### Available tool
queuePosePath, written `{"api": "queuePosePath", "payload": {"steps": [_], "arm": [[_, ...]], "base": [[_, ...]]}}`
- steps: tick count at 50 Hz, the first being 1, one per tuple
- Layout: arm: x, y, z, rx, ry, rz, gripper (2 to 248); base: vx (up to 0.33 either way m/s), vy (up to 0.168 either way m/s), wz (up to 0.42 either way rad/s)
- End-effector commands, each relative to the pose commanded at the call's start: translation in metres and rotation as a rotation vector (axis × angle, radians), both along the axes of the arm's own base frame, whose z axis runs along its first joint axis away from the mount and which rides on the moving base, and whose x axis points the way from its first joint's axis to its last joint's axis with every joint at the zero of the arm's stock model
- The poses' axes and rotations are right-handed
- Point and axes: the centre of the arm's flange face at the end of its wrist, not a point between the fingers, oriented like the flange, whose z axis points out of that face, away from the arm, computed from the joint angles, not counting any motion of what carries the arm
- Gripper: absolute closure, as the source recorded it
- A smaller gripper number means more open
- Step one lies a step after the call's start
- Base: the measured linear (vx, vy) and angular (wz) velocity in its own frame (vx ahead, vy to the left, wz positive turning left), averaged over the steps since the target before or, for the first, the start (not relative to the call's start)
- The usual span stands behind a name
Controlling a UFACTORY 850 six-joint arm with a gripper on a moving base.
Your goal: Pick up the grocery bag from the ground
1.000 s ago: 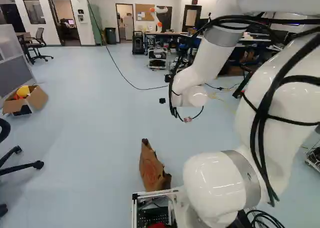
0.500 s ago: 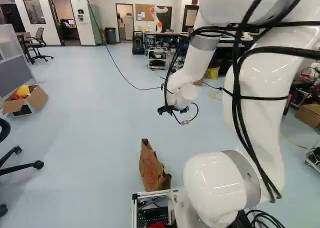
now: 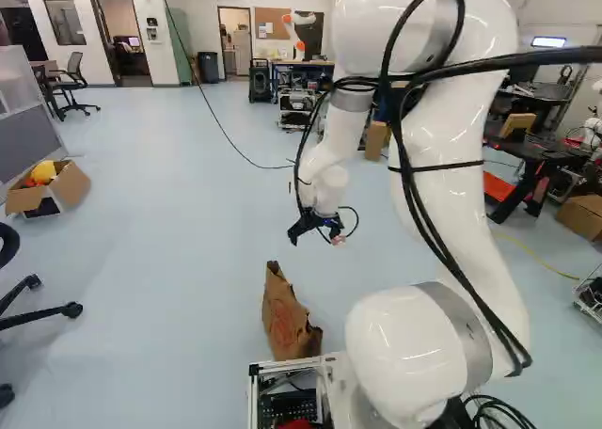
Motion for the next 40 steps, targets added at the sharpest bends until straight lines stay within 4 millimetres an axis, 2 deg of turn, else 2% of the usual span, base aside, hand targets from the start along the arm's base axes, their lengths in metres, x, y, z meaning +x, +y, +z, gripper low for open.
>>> {"api": "queuePosePath", "payload": {"steps": [19,40], "arm": [[0.004,0.036,-0.054,-0.031,0.19,0.081,3],[0.02,0.044,-0.114,-0.054,0.317,0.091,3]], "base": [[0.0,0.0,0.0],[0.0,0.0,0.0]]}}
